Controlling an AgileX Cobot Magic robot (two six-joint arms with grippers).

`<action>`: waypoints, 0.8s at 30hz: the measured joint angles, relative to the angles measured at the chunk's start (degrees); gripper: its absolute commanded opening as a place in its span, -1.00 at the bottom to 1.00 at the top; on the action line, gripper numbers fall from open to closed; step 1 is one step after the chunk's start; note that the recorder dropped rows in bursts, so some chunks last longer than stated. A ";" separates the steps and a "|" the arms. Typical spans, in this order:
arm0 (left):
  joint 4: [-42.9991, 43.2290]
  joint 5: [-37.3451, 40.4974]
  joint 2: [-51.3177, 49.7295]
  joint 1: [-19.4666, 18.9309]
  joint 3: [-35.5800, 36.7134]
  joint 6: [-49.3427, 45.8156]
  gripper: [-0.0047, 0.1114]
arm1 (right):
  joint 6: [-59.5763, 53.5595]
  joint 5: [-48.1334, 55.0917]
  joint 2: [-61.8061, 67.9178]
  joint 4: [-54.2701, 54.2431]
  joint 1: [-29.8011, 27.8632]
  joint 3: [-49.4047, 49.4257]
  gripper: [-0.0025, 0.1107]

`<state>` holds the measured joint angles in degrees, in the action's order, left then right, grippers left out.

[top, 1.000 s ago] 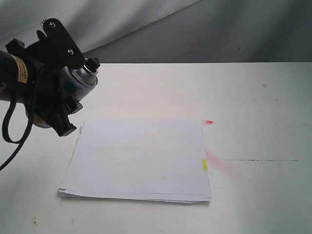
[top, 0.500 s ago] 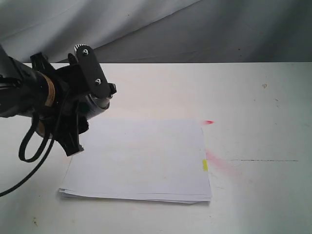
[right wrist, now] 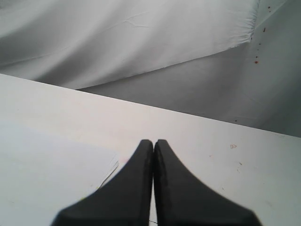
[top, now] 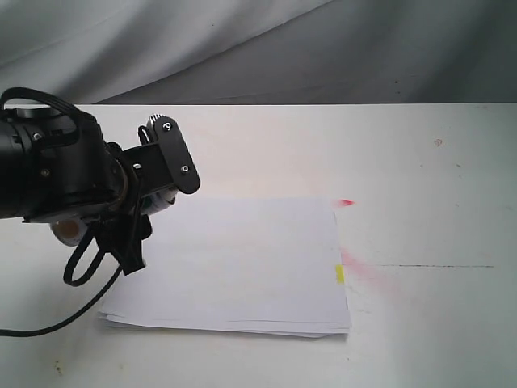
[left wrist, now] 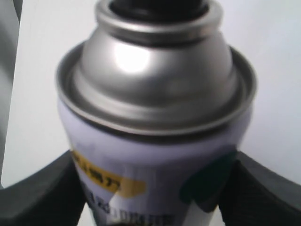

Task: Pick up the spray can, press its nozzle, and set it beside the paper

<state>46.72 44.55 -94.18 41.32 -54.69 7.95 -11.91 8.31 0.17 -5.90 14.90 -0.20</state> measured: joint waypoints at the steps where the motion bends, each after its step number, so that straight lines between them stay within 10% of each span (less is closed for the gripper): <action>1: 0.05 -0.31 0.00 0.00 0.00 0.00 -0.92 | 0.00 0.00 0.00 0.00 0.00 0.00 -0.96; 24: -1.41 -10.40 -0.39 0.00 0.00 -13.93 -0.92 | 0.00 0.00 0.00 0.00 0.00 0.00 -0.96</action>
<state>45.30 34.15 -94.57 41.32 -54.69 -5.98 -11.91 8.31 0.17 -5.90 14.90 -0.20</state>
